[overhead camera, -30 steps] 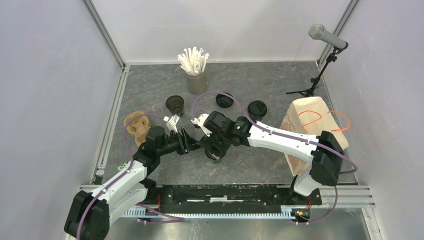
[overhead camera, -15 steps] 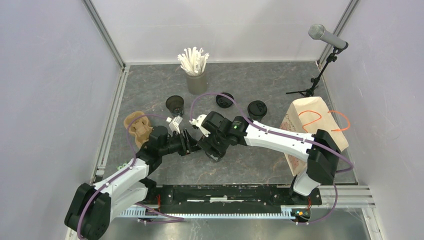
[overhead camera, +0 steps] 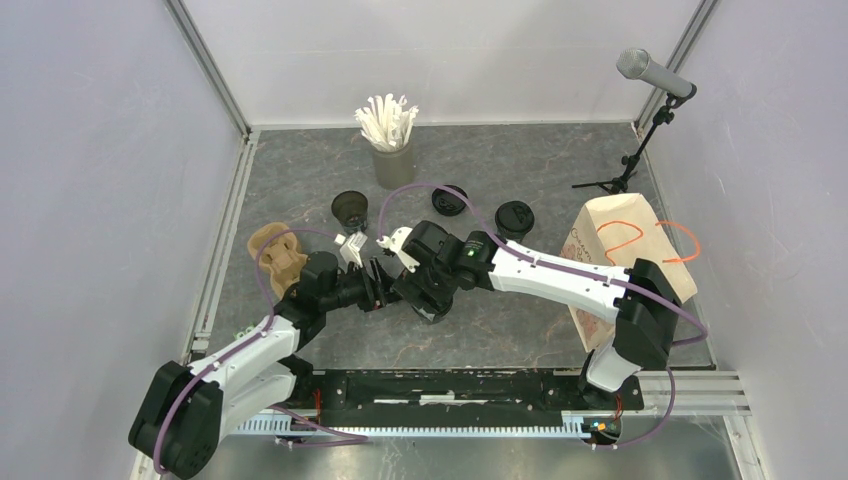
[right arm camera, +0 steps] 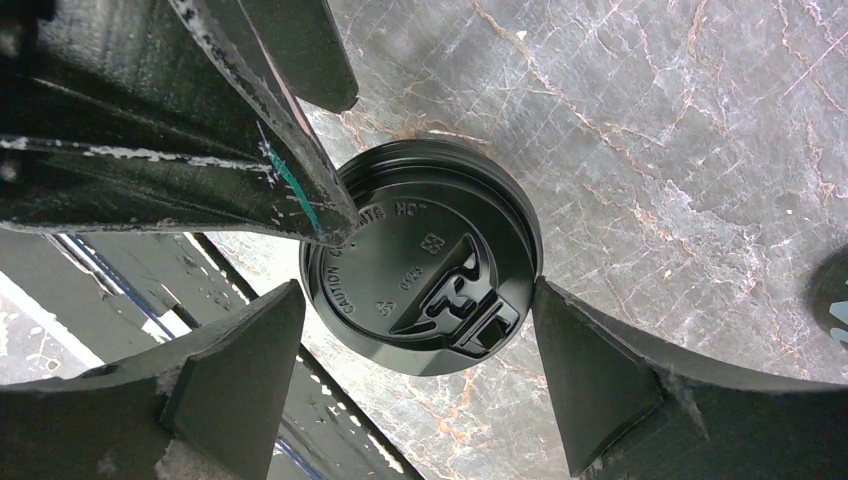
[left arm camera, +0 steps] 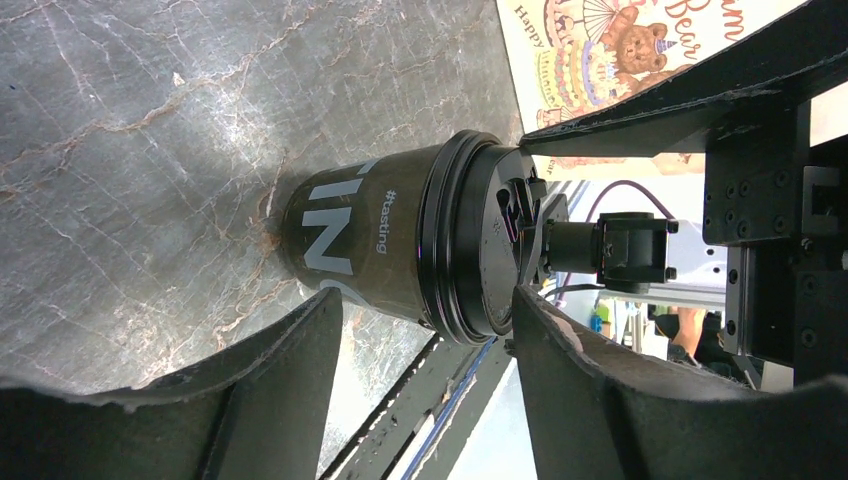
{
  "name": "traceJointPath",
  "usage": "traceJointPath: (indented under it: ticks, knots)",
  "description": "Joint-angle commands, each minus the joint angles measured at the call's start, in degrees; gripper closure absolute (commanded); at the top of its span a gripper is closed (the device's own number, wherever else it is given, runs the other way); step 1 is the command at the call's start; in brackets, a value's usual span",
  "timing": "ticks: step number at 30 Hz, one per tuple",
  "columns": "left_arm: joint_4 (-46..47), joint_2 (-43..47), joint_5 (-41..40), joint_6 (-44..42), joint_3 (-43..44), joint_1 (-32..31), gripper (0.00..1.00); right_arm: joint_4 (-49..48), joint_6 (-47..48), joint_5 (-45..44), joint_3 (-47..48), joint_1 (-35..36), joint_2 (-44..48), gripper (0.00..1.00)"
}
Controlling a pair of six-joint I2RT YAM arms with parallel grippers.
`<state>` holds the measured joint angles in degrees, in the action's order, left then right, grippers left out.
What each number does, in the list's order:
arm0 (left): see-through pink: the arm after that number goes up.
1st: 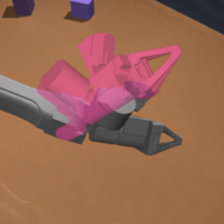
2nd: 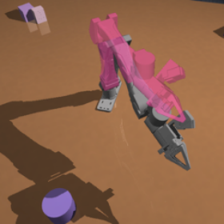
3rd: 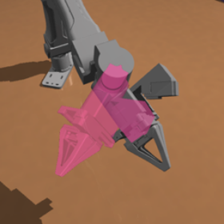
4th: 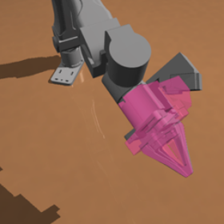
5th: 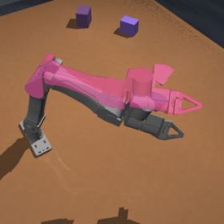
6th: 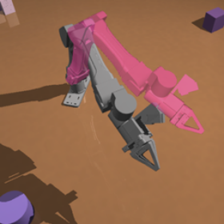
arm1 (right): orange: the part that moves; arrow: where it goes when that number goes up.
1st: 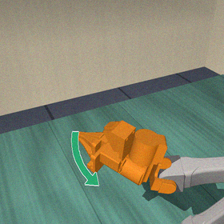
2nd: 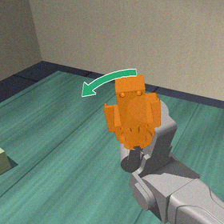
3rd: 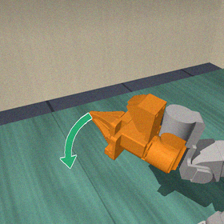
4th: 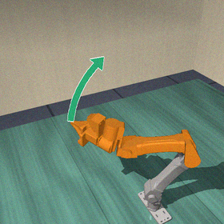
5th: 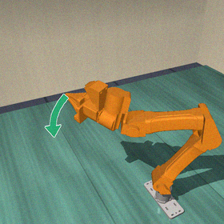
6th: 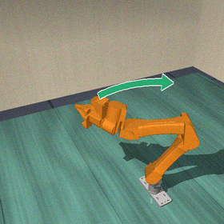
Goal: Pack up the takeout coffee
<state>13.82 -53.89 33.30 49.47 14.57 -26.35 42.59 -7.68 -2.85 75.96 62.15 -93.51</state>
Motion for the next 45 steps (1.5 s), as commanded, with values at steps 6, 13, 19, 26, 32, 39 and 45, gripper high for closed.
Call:
traceJointPath:
  ticks: [6, 13, 19, 26, 32, 39, 45]
  knots:
    - [2.2, 0.5, -0.9, -1.6, 0.4, -0.6, 0.25, -1.3, 0.5, 0.1, 1.7, 0.3, 1.3, 0.12]
    - [2.1, 0.0, -1.2, -4.1, 1.5, -1.8, 0.21, -0.6, 1.4, -1.3, 0.6, 0.1, 4.8, 0.09]
    - [2.1, -1.3, -2.2, -5.0, 2.3, -2.3, 0.24, -2.7, 1.0, -2.2, -2.2, -0.6, 8.6, 0.09]
    - [1.6, -4.4, -4.0, -6.2, 3.3, -2.8, 0.3, -13.6, 1.3, 2.7, -12.4, -5.8, 13.7, 0.14]
    - [0.0, -5.0, -6.5, -6.8, 3.1, -3.0, 0.44, -23.8, 1.1, 11.2, -19.3, -10.4, 15.4, 0.27]
    - [-0.3, -6.5, -6.7, -8.1, 3.2, -3.3, 0.47, -27.8, 0.0, 14.2, -21.5, -12.4, 15.8, 0.34]
    - [-0.3, -9.0, -6.9, -8.7, 3.7, -3.8, 0.5, -29.6, -1.9, 14.5, -23.3, -13.1, 18.4, 0.4]
